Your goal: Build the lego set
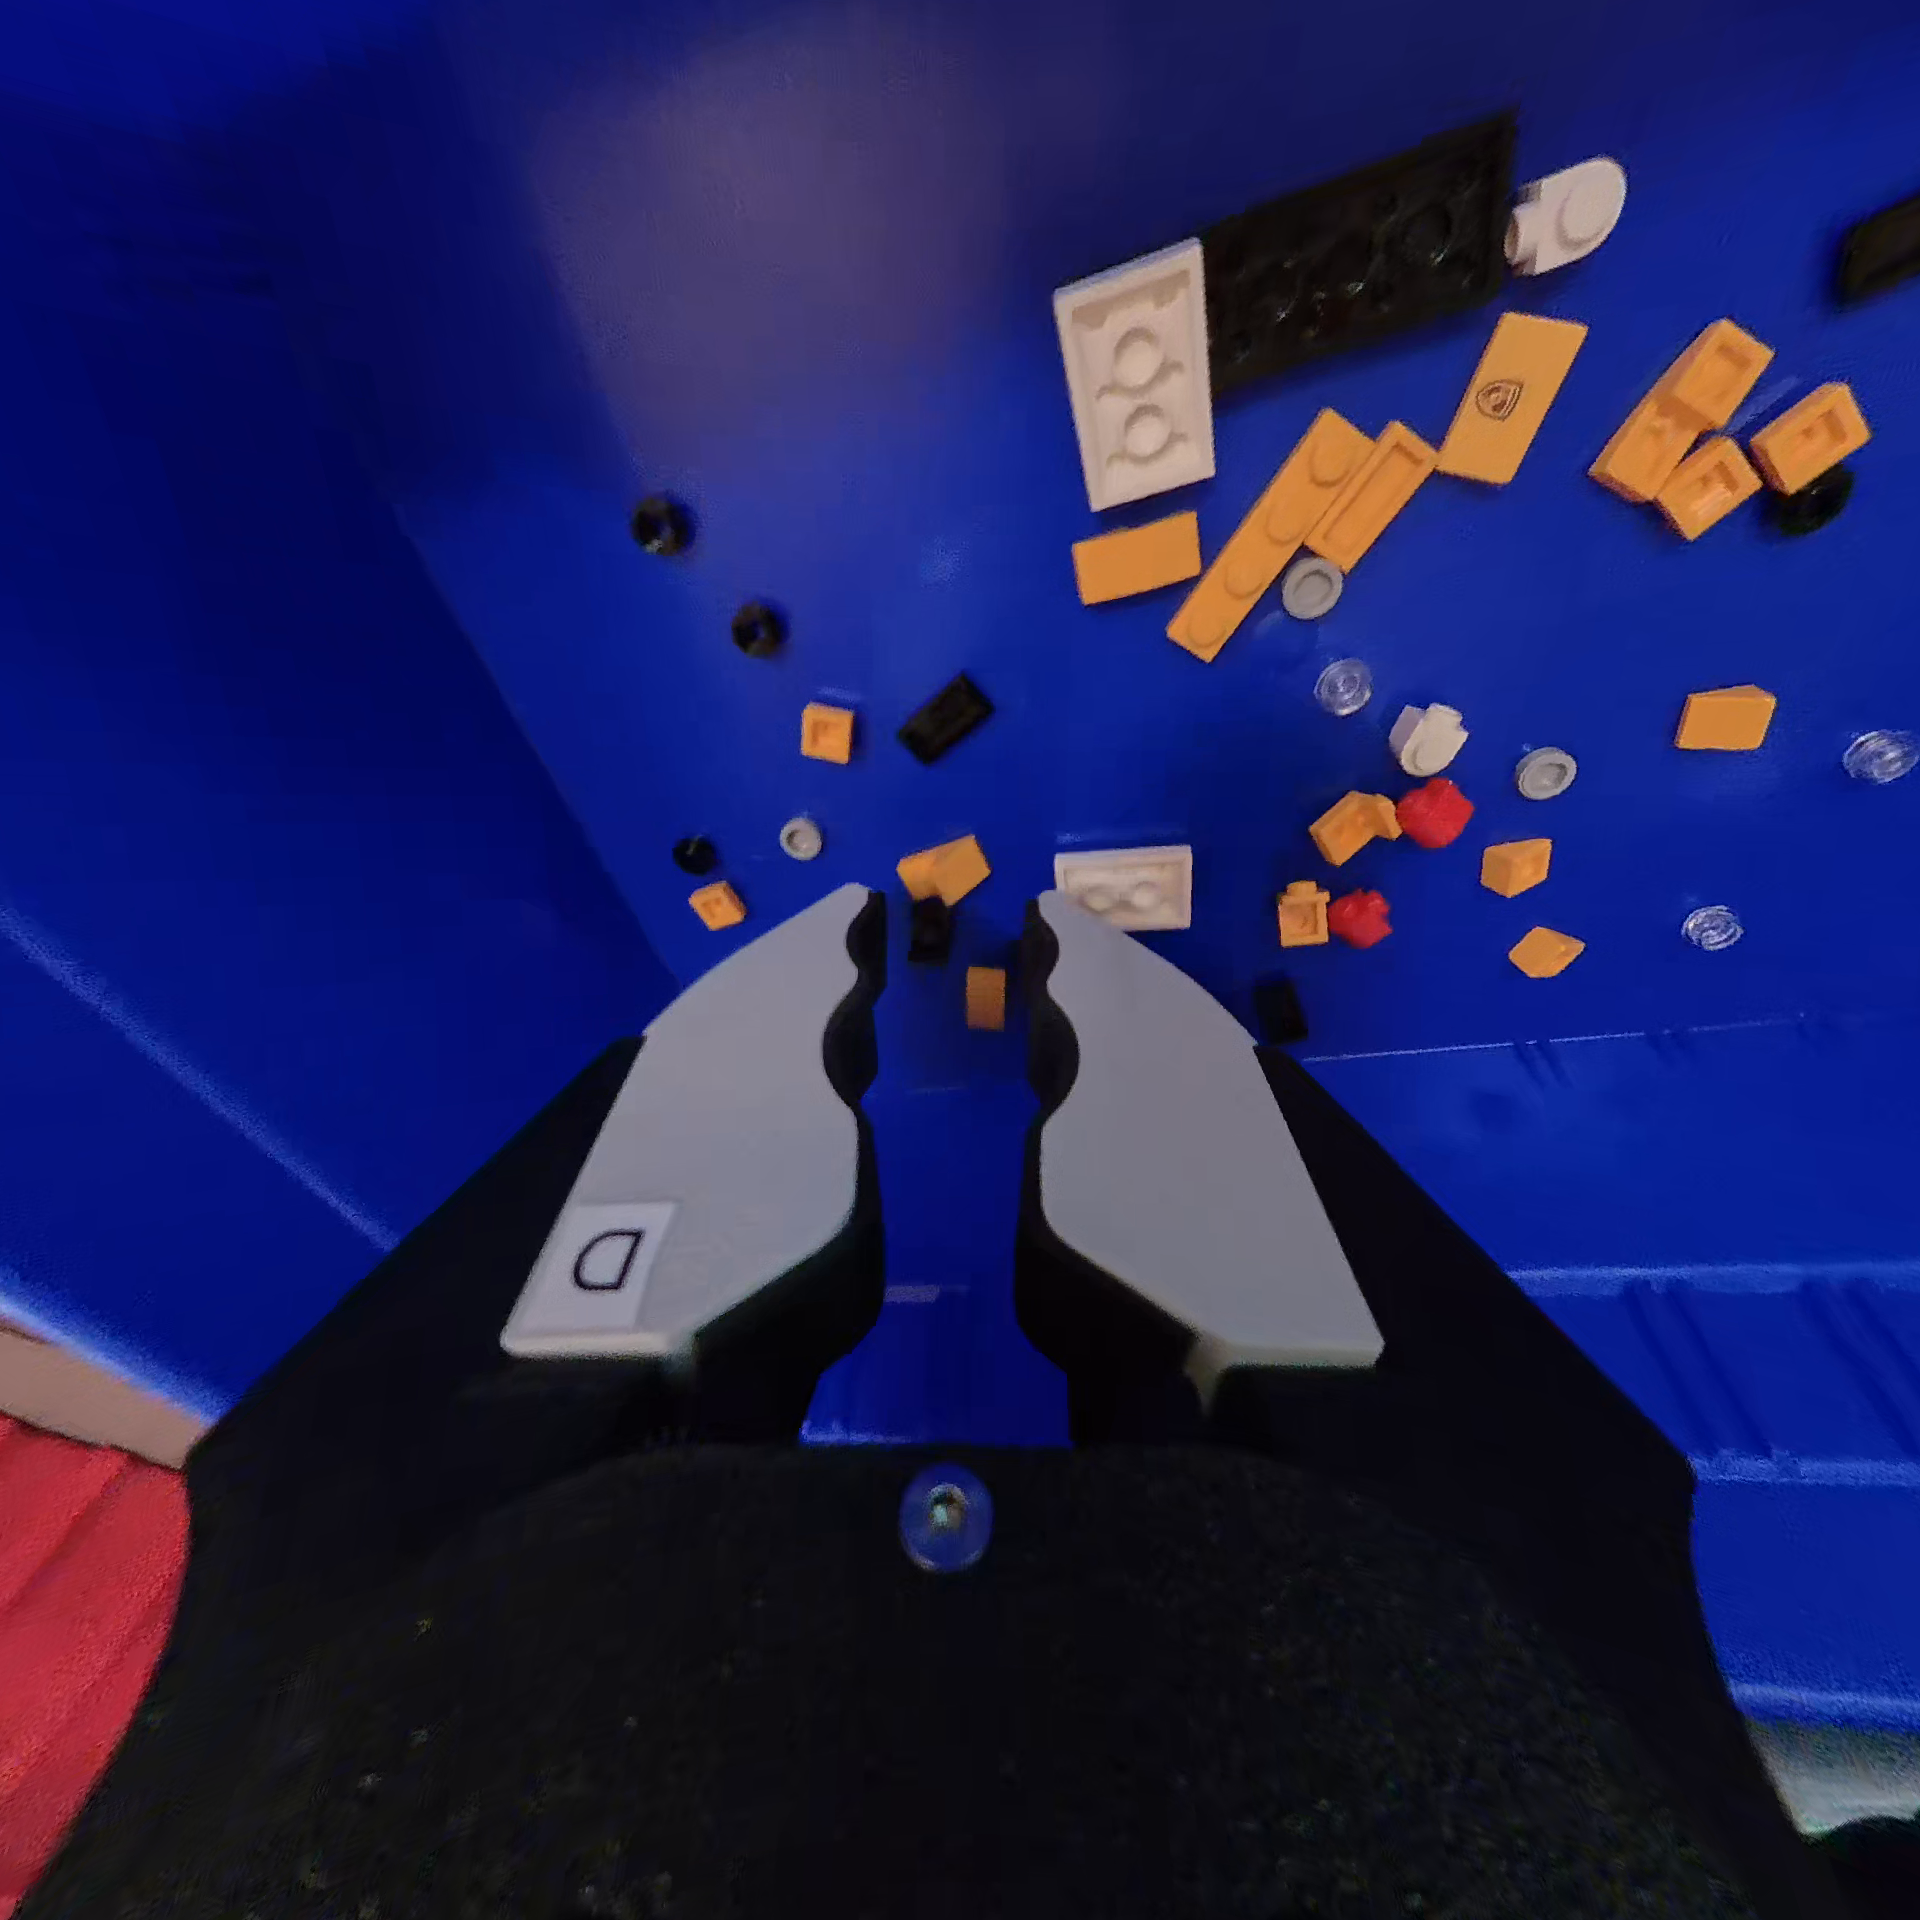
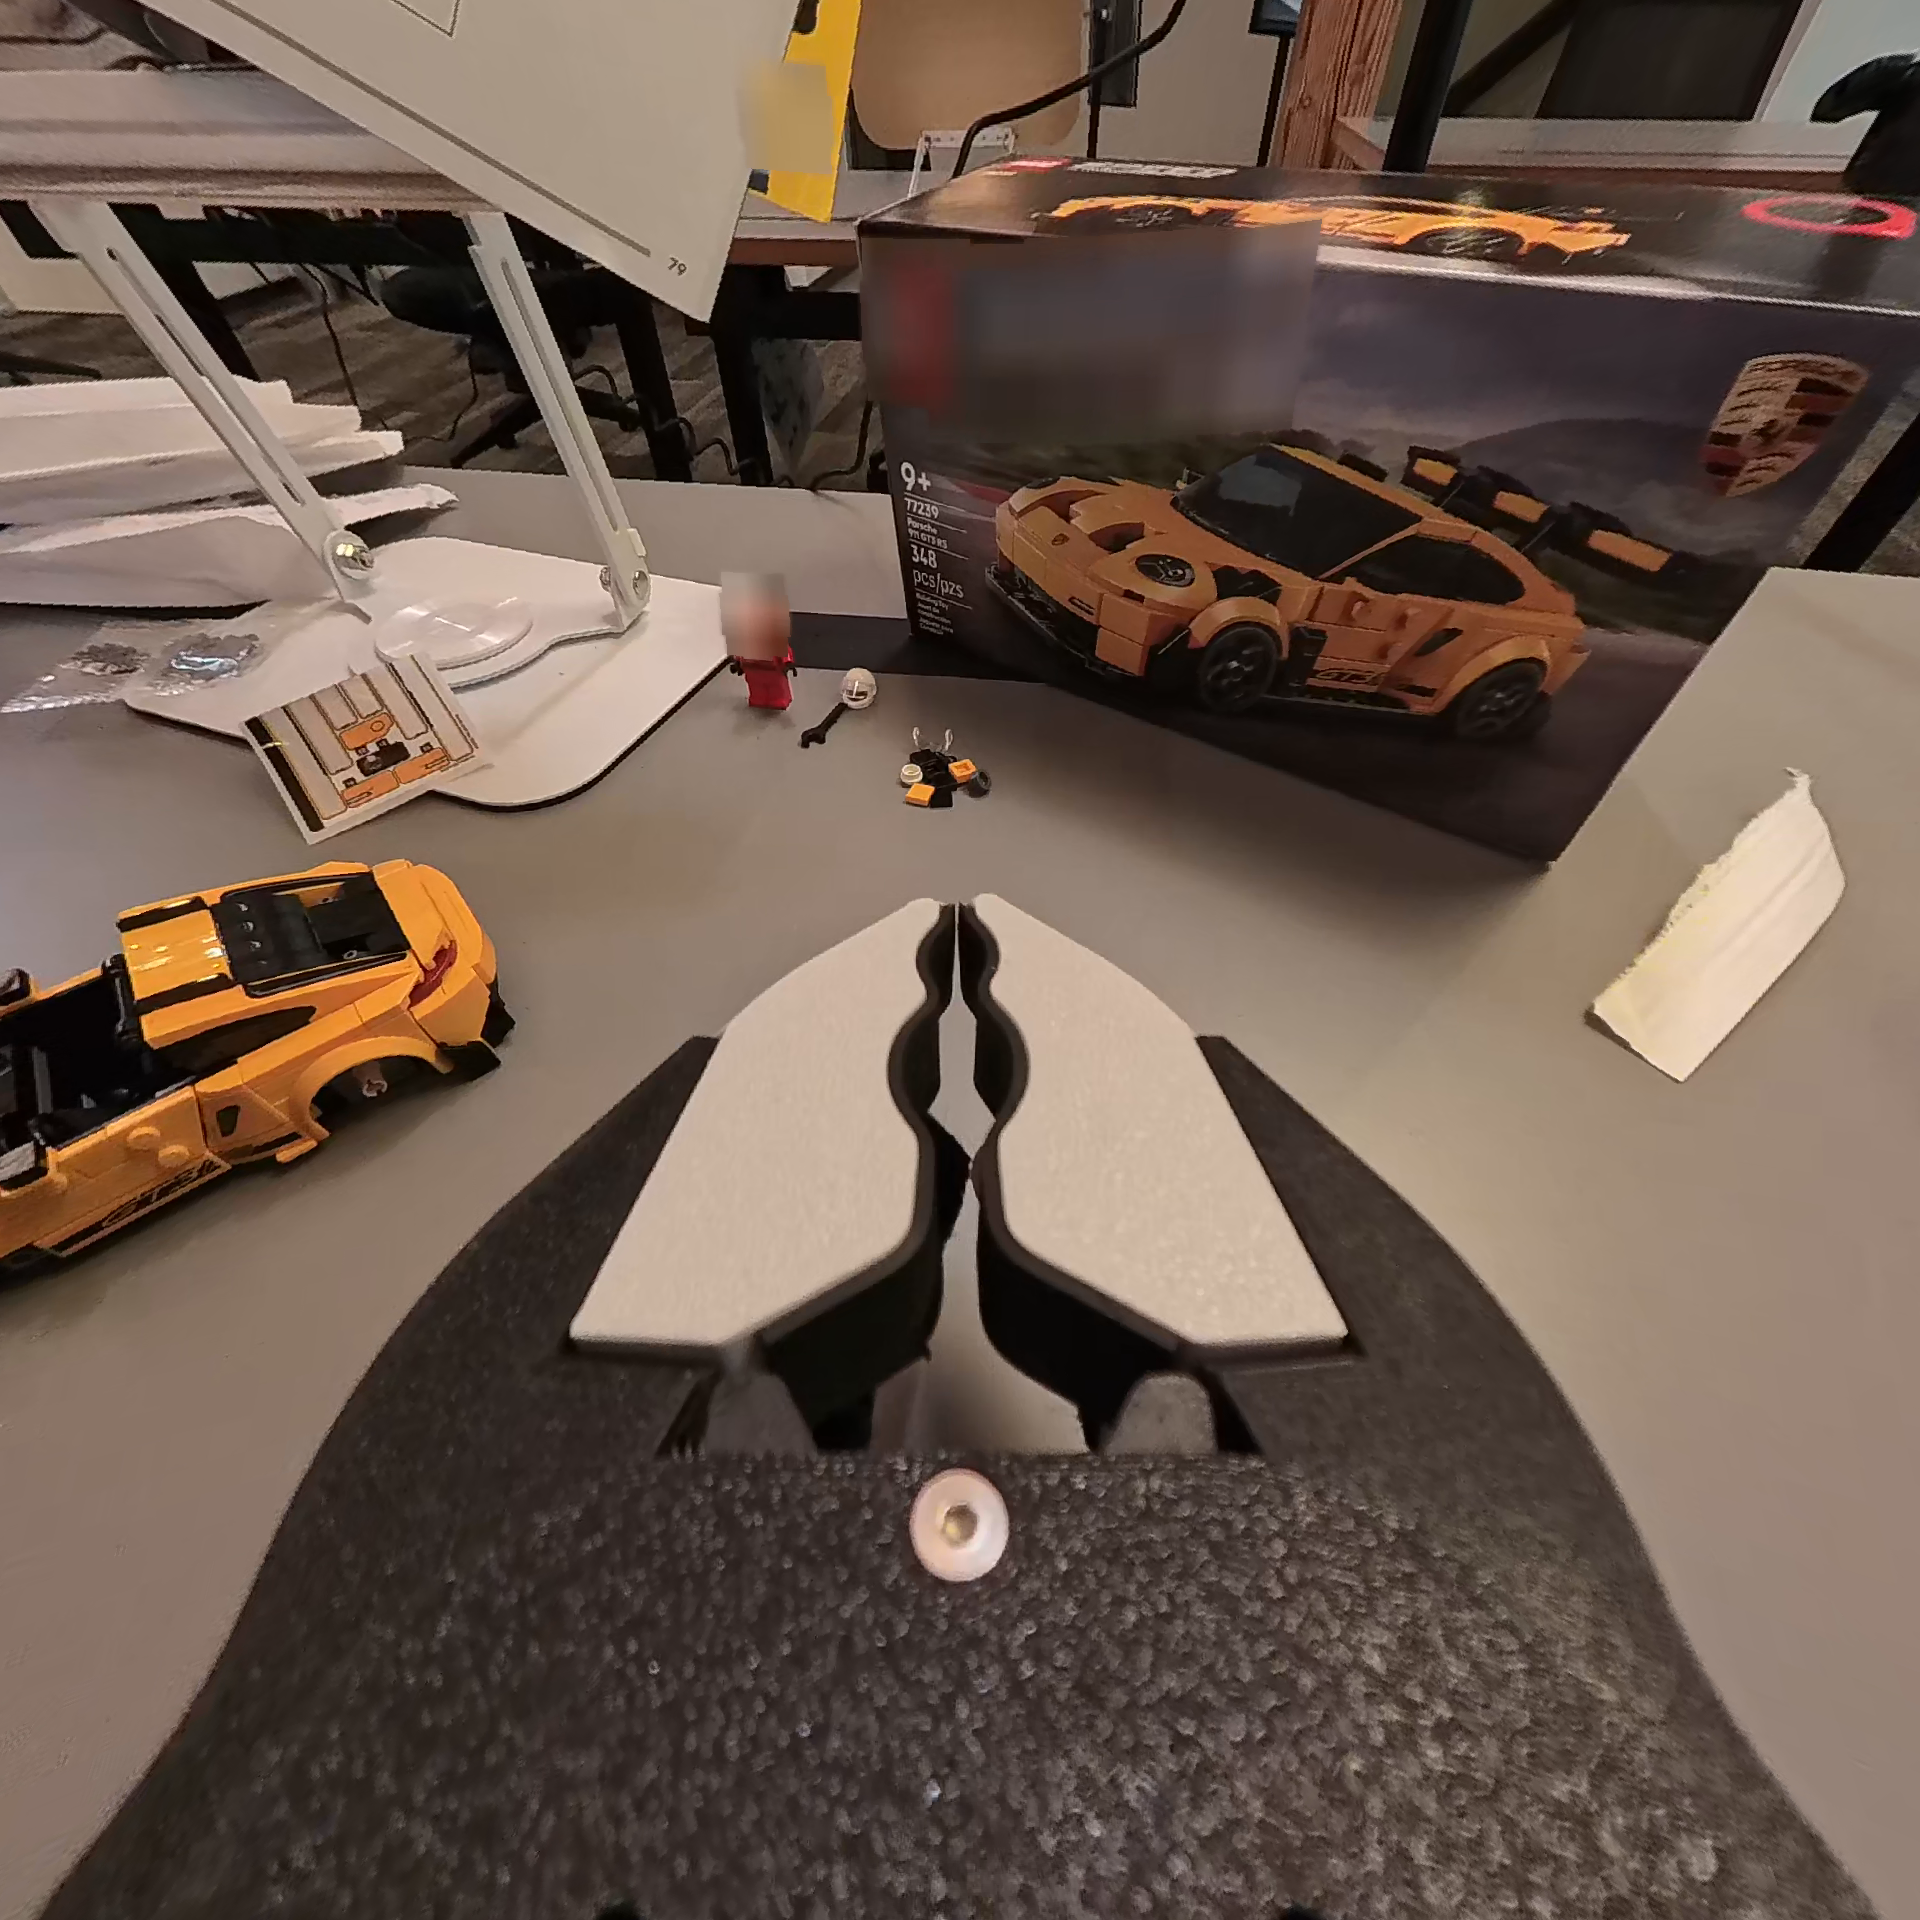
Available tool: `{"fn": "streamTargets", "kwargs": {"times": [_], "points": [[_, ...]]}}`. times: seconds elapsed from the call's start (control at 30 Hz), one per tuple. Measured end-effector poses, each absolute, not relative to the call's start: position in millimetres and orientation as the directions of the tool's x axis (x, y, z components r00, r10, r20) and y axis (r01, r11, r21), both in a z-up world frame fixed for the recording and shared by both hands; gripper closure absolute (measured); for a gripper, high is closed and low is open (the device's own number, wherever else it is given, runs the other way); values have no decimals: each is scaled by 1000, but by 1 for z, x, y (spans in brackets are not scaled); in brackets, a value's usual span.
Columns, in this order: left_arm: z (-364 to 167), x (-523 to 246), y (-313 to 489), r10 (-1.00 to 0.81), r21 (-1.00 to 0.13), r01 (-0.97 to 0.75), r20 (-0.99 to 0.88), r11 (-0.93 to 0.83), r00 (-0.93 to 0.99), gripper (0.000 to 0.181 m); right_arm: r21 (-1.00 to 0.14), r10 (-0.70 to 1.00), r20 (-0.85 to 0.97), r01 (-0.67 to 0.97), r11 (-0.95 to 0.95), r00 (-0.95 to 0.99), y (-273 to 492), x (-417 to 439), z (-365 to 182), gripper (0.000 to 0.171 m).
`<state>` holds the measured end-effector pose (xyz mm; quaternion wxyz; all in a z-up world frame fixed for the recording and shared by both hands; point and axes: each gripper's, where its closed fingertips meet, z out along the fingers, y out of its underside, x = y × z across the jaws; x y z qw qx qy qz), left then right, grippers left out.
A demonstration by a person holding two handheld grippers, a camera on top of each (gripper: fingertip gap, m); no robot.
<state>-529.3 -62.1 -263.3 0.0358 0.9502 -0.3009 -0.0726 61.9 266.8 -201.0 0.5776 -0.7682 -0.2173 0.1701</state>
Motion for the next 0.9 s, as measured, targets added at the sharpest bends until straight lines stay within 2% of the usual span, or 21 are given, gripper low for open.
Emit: {"fn": "streamTargets", "kwargs": {"times": [0.23, 0.3, 0.37, 0.47, 0.6, 0.73, 0.9], "points": [[-272, -532, -61, -580, 142, -565, -105, -813, 808, 167, -961, 531, -12, 136, -240, 847, 267, 62, -201, 171], [-267, -530, -59, -597, 119, -585, -135, -802, 791, 167, -962, 531, -16, 132, -241, 847, 267, 62, -201, 171], [-249, -518, -52, -596, 23, -601, -166, -799, 786, 169, -963, 532, -22, 126, -240, 846, 267, 62, -200, 171], [-208, -471, -37, -601, -196, -628, -183, -753, 778, 171, -965, 536, -33, 112, -236, 844, 266, 62, -198, 171], [-168, -366, -23, -696, -396, -716, -225, -574, 682, 171, -968, 547, -45, 98, -230, 836, 265, 61, -194, 171], [-176, -257, -9, -760, -500, -752, -251, -429, 600, 171, -972, 550, -56, 81, -222, 833, 263, 62, -190, 171], [-228, -168, 11, -772, -556, -714, -188, -426, 607, 171, -974, 549, -66, 66, -217, 833, 262, 63, -187, 171]]}}
